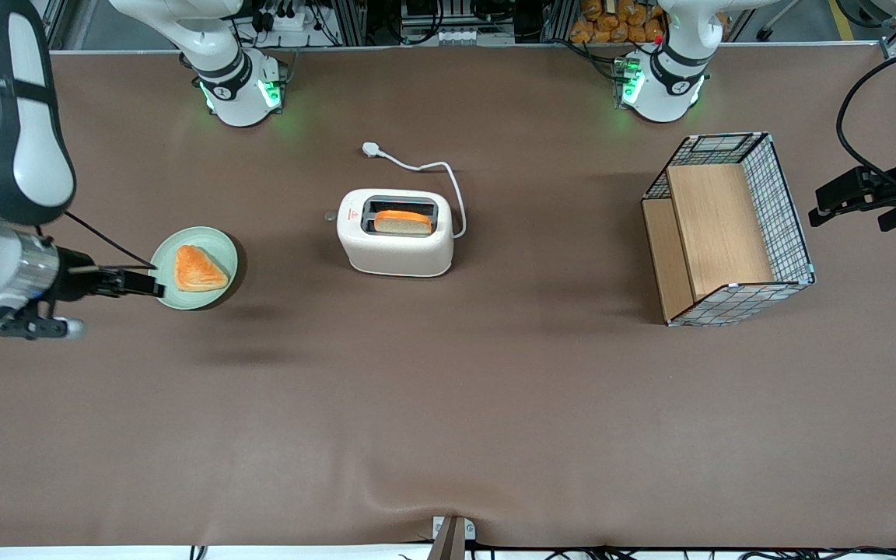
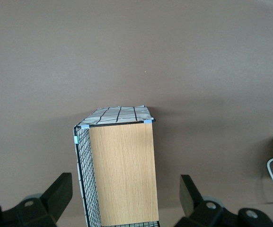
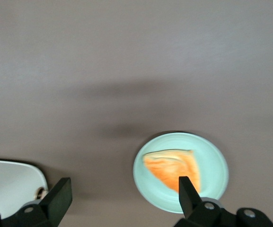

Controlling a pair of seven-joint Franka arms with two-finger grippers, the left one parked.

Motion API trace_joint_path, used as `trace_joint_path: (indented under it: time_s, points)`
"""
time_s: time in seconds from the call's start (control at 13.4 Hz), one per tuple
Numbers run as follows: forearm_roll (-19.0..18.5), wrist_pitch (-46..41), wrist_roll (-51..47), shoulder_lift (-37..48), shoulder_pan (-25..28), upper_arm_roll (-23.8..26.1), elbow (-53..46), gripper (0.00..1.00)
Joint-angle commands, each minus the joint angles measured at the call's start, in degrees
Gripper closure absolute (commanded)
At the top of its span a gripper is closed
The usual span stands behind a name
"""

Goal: Press toaster button with right arm

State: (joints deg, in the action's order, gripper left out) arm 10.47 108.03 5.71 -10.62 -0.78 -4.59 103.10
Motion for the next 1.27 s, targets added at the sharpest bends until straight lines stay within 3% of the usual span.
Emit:
trace_joint_path:
  time_s: [0.0,0.37,0.97,1.2]
  points:
    - [-2.6,1.4,-0.6,6.8,-2.8,0.8,6.2,0.0]
    - [-4.3,0.8,-1.0,6.8,-5.4,0.8,-1.5,0.0]
    - [-4.4,-13.9,-2.5,6.2,-4.4,1.2,-14.1,0.0]
    - [-6.3,-20.2,-4.5,6.5,-4.1,1.2,-15.7,0.0]
